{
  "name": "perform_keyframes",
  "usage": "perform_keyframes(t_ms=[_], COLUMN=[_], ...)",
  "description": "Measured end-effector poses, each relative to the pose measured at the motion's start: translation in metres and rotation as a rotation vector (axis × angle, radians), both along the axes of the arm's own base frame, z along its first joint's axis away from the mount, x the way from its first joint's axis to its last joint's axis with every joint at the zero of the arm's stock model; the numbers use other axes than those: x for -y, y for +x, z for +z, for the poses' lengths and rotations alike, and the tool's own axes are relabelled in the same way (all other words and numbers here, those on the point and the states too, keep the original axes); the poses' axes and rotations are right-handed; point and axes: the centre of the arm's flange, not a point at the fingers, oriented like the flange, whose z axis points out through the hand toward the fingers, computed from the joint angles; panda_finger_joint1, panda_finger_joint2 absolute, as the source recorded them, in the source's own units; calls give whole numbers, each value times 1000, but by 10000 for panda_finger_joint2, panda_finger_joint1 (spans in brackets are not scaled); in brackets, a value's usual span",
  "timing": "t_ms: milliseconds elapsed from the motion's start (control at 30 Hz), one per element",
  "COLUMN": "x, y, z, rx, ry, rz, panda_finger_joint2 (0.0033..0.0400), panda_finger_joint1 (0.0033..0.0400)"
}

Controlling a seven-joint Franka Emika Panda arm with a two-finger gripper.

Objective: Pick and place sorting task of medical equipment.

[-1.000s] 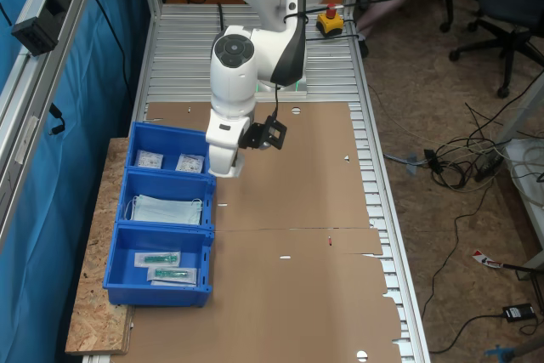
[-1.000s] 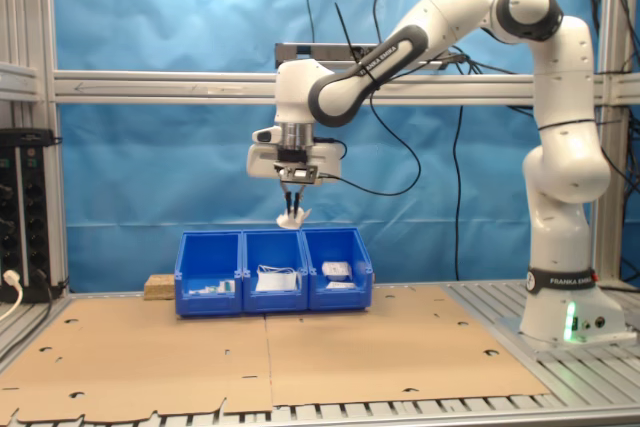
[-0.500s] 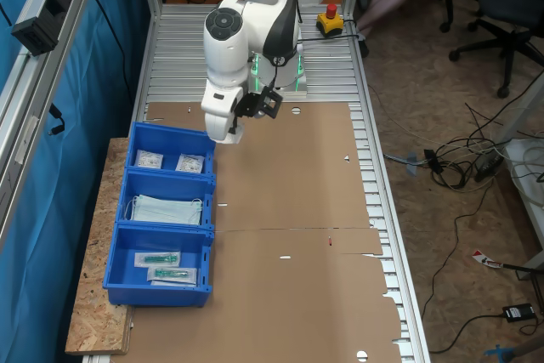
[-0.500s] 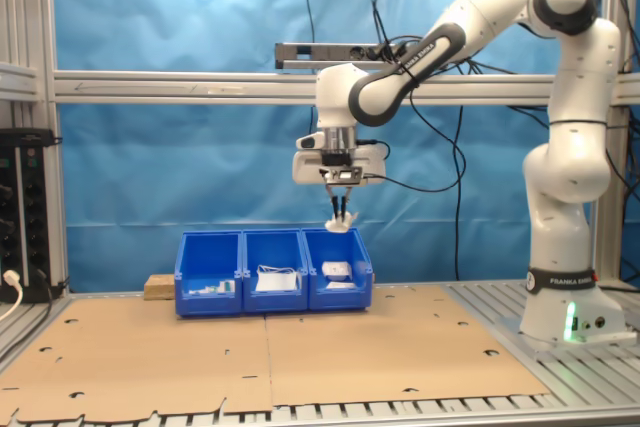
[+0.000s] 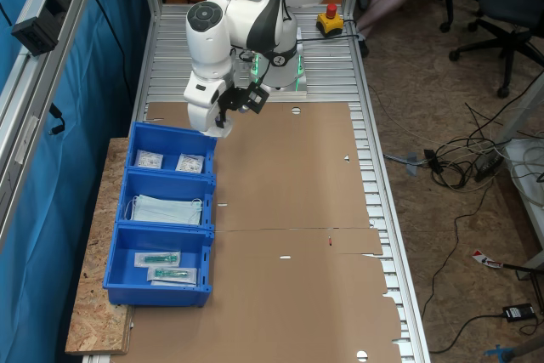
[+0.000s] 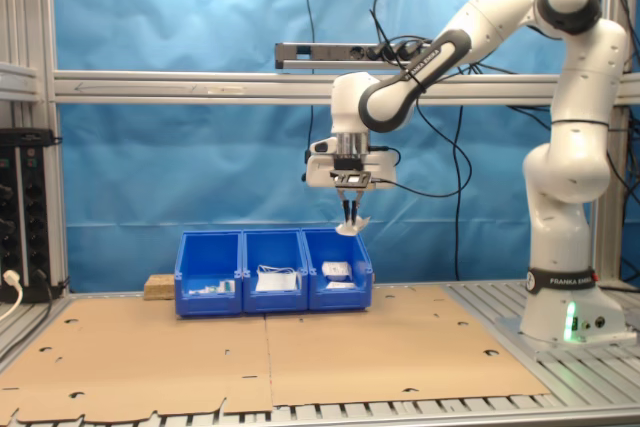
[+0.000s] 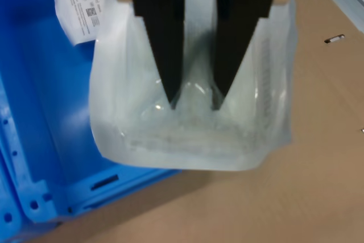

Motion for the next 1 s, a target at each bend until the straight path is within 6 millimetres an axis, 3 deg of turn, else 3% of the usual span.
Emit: perform_keyframes(t_ms=[533, 1000], x=[59, 74], y=[3, 10], z=[-4, -14], rx=[37, 18], ry=[-27, -43], rz=[-115, -134], panda_finger_joint2=[35, 35], panda_finger_joint1=[35, 35])
